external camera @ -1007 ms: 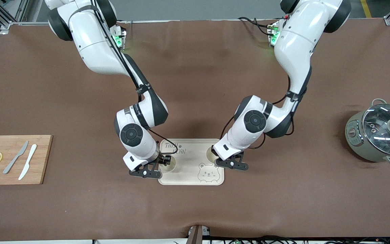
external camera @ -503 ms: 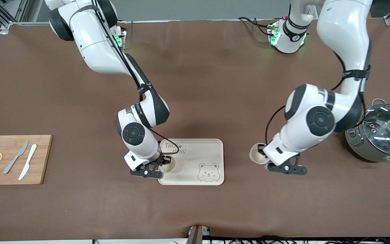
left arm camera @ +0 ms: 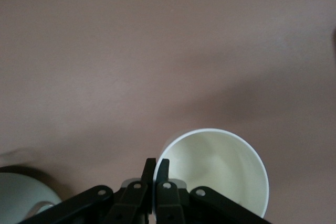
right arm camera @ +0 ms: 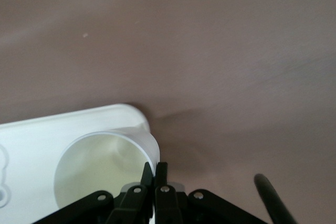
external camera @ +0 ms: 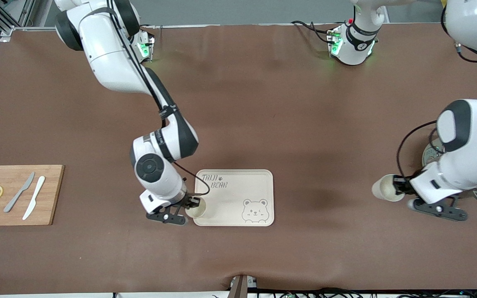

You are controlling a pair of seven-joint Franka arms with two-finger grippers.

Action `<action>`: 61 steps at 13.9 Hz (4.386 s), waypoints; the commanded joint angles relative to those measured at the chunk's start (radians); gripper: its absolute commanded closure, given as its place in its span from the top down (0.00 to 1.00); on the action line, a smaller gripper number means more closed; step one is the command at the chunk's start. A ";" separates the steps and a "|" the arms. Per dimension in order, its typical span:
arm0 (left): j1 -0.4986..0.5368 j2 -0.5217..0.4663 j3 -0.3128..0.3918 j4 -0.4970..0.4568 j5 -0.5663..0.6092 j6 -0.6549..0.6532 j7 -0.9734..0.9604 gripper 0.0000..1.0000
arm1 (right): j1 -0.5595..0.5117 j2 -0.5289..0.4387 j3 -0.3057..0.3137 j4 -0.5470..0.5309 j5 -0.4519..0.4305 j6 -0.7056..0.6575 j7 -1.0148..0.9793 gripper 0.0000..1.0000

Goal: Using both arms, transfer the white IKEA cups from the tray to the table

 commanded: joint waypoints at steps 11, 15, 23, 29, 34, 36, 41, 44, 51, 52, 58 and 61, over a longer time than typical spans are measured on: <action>-0.013 0.029 -0.016 -0.229 0.041 0.325 -0.022 0.00 | -0.297 -0.045 0.007 0.038 -0.005 -0.093 -0.634 0.00; -0.008 0.008 -0.016 -0.318 0.035 0.359 -0.022 0.00 | -0.374 -0.045 0.010 0.020 0.001 -0.080 -0.734 0.00; 0.067 -0.168 -0.023 -0.566 0.035 0.394 0.033 0.00 | -0.475 -0.039 0.034 -0.118 0.082 0.054 -0.834 0.00; 0.336 -0.188 -0.176 -0.684 -0.032 0.525 0.241 0.00 | -0.475 -0.038 0.034 -0.121 0.082 0.046 -0.826 1.00; 0.397 -0.141 -0.219 -0.695 -0.068 0.600 0.303 0.00 | -0.461 -0.065 0.031 -0.112 0.067 0.043 -0.829 1.00; 0.395 -0.110 -0.219 -0.692 -0.068 0.635 0.307 0.00 | -0.458 -0.087 0.028 -0.114 0.061 0.040 -0.824 1.00; 0.395 -0.055 -0.217 -0.692 -0.058 0.718 0.307 0.00 | -0.458 -0.189 0.027 -0.112 0.005 -0.059 -0.820 1.00; 0.384 -0.053 -0.219 -0.686 -0.054 0.720 0.309 1.00 | -0.458 -0.286 0.027 -0.117 0.005 -0.158 -0.713 1.00; 0.365 -0.129 -0.228 -0.495 -0.054 0.416 0.213 1.00 | -0.458 -0.476 0.028 -0.115 0.005 -0.377 -0.624 1.00; 0.334 -0.116 -0.228 -0.396 -0.045 0.295 0.153 1.00 | -0.460 -0.499 0.028 -0.115 0.005 -0.405 -0.573 1.00; 0.050 -0.047 -0.208 -0.068 0.170 0.036 -0.400 1.00 | -0.452 -0.619 0.030 -0.123 -0.024 -0.497 -0.437 1.00; -0.020 -0.070 -0.214 0.024 0.176 -0.157 -0.446 1.00 | -0.446 -0.688 0.031 -0.159 -0.053 -0.557 -0.404 1.00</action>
